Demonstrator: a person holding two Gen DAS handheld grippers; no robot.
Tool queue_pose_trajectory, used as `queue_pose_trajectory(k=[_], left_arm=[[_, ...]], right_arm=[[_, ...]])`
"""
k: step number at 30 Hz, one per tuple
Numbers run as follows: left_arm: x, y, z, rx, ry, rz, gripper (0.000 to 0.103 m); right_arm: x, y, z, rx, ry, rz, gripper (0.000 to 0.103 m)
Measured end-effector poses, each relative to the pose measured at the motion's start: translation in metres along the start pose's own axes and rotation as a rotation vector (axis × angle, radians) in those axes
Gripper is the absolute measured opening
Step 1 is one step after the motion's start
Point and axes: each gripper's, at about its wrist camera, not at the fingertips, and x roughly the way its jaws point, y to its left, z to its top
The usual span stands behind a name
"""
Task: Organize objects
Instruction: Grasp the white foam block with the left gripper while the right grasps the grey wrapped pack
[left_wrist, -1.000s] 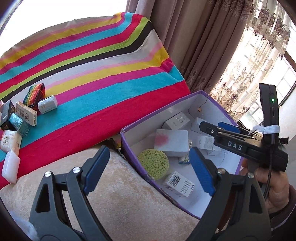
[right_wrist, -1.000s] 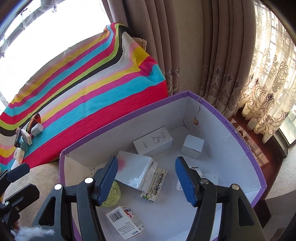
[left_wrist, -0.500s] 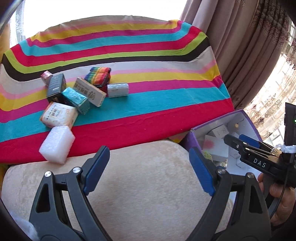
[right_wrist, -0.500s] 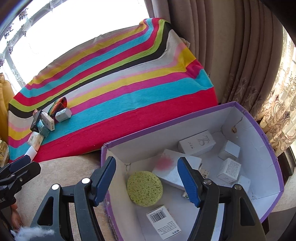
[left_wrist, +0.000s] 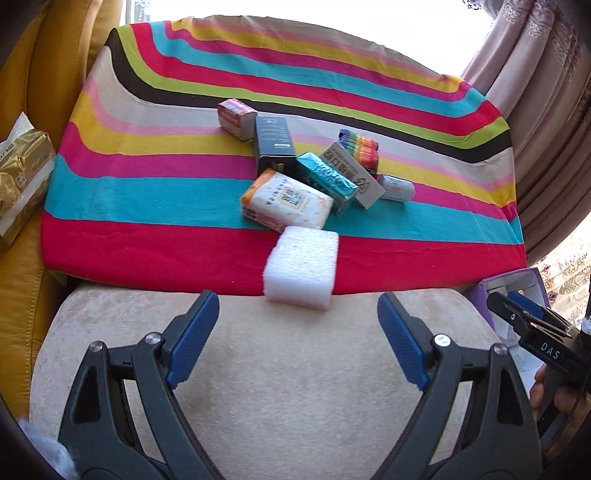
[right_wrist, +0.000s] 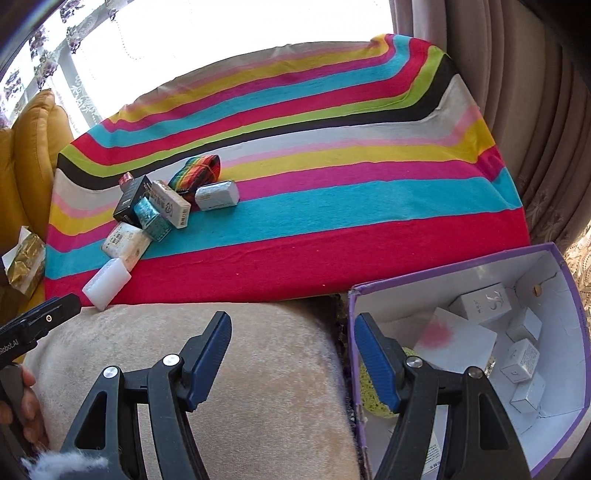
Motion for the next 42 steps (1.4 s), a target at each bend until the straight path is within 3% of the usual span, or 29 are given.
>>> queue_pose_trajectory(k=[7,19,23,24,27,34,42], left_arm=[[0.012,0.021,0.007,-0.034,0.048,-0.013,0.089],[0.051,0.009,0.020,0.019,0.164,-0.065,0.089],[0.060,0.005,0.023,0.038,0.179,-0.069,0.073],[0.064,0.005,0.023,0.041,0.188,-0.071,0.064],[0.065,0.002,0.023,0.056,0.176,-0.073,0.052],[0.061,0.001,0.015,0.073,0.118,-0.066,0.052],[0.062,0.003,0.016,0.064,0.105,-0.081,0.052]], right_arm=[[0.010,0.026,0.007,-0.052,0.016,0.014,0.070],[0.030,0.058,0.024,-0.122,0.031,0.021,0.072],[0.035,0.063,0.034,-0.115,0.020,0.019,0.072],[0.036,0.064,0.036,-0.113,0.017,0.017,0.072],[0.042,0.066,0.045,-0.108,0.012,0.018,0.072],[0.056,0.072,0.069,-0.087,-0.026,0.016,0.072],[0.082,0.086,0.098,-0.116,-0.053,-0.013,0.072]])
